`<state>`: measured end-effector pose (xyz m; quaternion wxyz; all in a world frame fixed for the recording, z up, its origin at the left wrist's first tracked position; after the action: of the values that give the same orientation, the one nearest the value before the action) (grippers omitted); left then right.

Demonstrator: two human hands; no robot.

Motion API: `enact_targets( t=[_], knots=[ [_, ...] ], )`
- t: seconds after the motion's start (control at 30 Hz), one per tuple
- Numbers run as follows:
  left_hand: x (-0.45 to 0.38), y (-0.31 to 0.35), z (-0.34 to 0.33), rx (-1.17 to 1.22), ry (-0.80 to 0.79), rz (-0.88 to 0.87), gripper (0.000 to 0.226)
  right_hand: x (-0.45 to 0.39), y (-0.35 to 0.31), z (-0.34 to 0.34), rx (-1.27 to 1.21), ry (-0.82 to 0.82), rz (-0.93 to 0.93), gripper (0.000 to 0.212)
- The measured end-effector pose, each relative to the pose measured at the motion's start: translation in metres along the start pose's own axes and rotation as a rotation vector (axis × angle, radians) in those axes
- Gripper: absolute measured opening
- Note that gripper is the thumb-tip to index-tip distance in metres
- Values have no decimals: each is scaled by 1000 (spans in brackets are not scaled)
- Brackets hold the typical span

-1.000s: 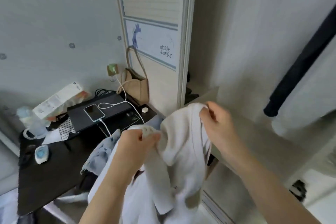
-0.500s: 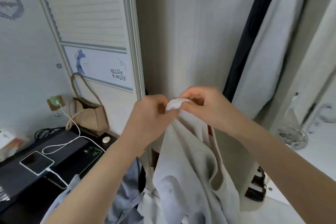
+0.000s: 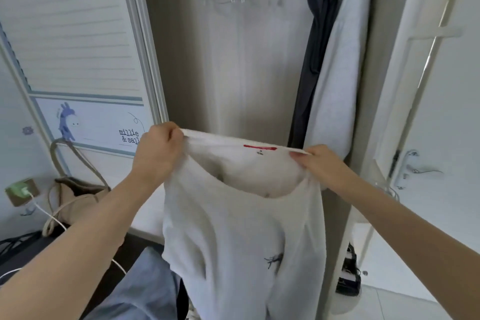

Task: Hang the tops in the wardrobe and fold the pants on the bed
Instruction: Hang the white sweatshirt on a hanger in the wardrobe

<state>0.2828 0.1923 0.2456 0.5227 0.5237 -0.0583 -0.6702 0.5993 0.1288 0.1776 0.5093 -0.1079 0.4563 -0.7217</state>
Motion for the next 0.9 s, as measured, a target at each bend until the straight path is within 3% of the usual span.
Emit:
enact_targets(
  t=[0.17,0.3,0.4,0.5,0.6,0.67,0.73,0.9],
  knots=[
    [14,-34,-33,-182,-203,-58,21,-14,-38,14,-473,83,-213,15],
    [37,-59,-64,-408,-475,-31,12,-22,-77,19,-490,106,-176,5],
    [34,-79,-59,-602,-503,-5,4,-22,-110,18,-370,84,0,24],
    [25,-90,-58,-403,-646,51,22,-18,-131,16,-244,94,139,32],
    [33,-70,-69,-120,-866,-80,19,-24,-134,16,-286,120,135,31],
    [48,-64,-77,34,-964,-16,28,-27,-136,15,-319,128,128,24],
    [52,-67,-87,54,-941,75,34,-31,-138,20,-309,151,154,18],
    [-12,-81,-72,44,-549,278,33,-43,-139,41,-116,220,299,14]
  ],
)
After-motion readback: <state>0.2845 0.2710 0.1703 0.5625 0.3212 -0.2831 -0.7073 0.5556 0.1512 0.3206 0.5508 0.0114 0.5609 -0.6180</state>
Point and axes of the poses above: each hand's wrist, its own x-axis away from the middle knuckle, its own z-axis out of the back of the hand, y = z × x, the point moved 8 cm from there along -x, towards the middle knuckle, and after that the axes turned 11 degrees about y, right-handed, at the moved point
